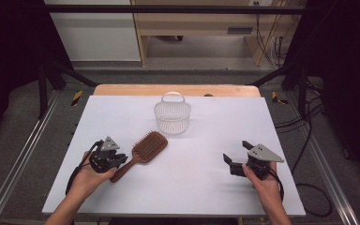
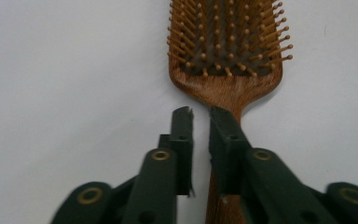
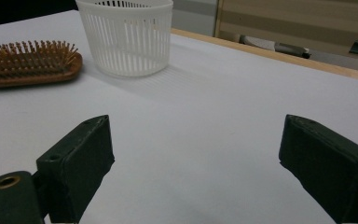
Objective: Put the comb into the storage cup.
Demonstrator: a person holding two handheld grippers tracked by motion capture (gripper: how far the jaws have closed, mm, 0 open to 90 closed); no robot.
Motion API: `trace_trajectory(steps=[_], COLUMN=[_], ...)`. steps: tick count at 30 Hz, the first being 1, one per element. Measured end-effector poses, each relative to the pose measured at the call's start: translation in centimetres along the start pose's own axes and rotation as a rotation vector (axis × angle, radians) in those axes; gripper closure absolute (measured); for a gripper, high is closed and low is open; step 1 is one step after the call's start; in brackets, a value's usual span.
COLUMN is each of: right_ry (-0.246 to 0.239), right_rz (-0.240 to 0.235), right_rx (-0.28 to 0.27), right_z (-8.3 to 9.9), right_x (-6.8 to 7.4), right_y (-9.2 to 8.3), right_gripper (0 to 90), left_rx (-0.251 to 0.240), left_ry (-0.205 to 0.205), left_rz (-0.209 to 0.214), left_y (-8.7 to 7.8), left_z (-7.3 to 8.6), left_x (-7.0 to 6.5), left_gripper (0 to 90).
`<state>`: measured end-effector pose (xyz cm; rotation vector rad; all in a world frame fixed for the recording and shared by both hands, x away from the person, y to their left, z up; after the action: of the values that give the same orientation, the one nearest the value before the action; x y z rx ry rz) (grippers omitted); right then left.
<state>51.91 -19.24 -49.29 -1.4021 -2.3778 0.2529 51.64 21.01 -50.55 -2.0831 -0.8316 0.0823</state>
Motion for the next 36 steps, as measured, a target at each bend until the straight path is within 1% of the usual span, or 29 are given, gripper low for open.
trace_trajectory(steps=[2, 3, 4, 6, 7, 11, 14, 16, 20, 36], right_ry=[-0.003, -0.005, -0.005, -0.007, -0.007, -0.004, -0.005, -0.006, -0.005, -0.001], right_rz=[0.002, 0.002, 0.002, 0.002, 0.002, 0.003, 0.004, 0.003, 0.003, 0.001], right_rx=[0.001, 0.002, 0.002, 0.003, 0.003, 0.003, 0.004, 0.005, 0.006, 0.006], right_z=[0.0, 0.0, 0.0, 0.0, 0.0, 0.0, 0.1, 0.1, 0.1, 0.0], right_x=[0.0, 0.0, 0.0, 0.0, 0.0, 0.0, 0.0, 0.0, 0.0, 0.0], right_y=[0.0, 0.0, 0.0, 0.0, 0.0, 0.0, 0.0, 0.0, 0.0, -0.1], right_gripper=[10.0, 10.0, 10.0, 10.0, 9.9, 9.9, 9.9, 9.9, 9.8, 9.7], left_rx=[-0.008, -0.008, -0.008, 0.0, 0.011, 0.018, 0.027, 0.022, 0.032, 0.126], left_ry=[-0.008, -0.013, -0.013, -0.029, -0.031, -0.029, -0.044, -0.048, -0.027, 0.032], left_rz=[-0.013, -0.026, -0.026, -0.038, -0.039, -0.034, -0.041, -0.029, -0.019, 0.02], left_y=[-0.3, -0.4, -0.4, -0.7, -0.7, -0.8, -0.9, -0.9, -0.9, 0.5], left_z=[-0.2, -0.3, -0.3, -0.3, -0.2, -0.4, -0.5, -0.7, -0.8, -1.5], left_x=[-0.2, -0.2, -0.2, -0.5, -0.6, -0.9, -0.9, -1.0, -1.1, -1.9], left_gripper=[66.1, 60.1, 54.9, 45.3, 41.0, 28.0, 13.7, 9.5, 6.0, 5.9])
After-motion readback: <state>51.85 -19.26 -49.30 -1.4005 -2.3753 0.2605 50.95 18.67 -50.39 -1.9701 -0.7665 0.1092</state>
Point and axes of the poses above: each handheld gripper's, and its own axes: y roughly forward along the jaws, z roughly out of its underside, x roughly to its left, the point moved 9 cm from there along y, roughly forward along the jaws, and after that the axes turned 15 degrees about y, right-handed, at the moved point
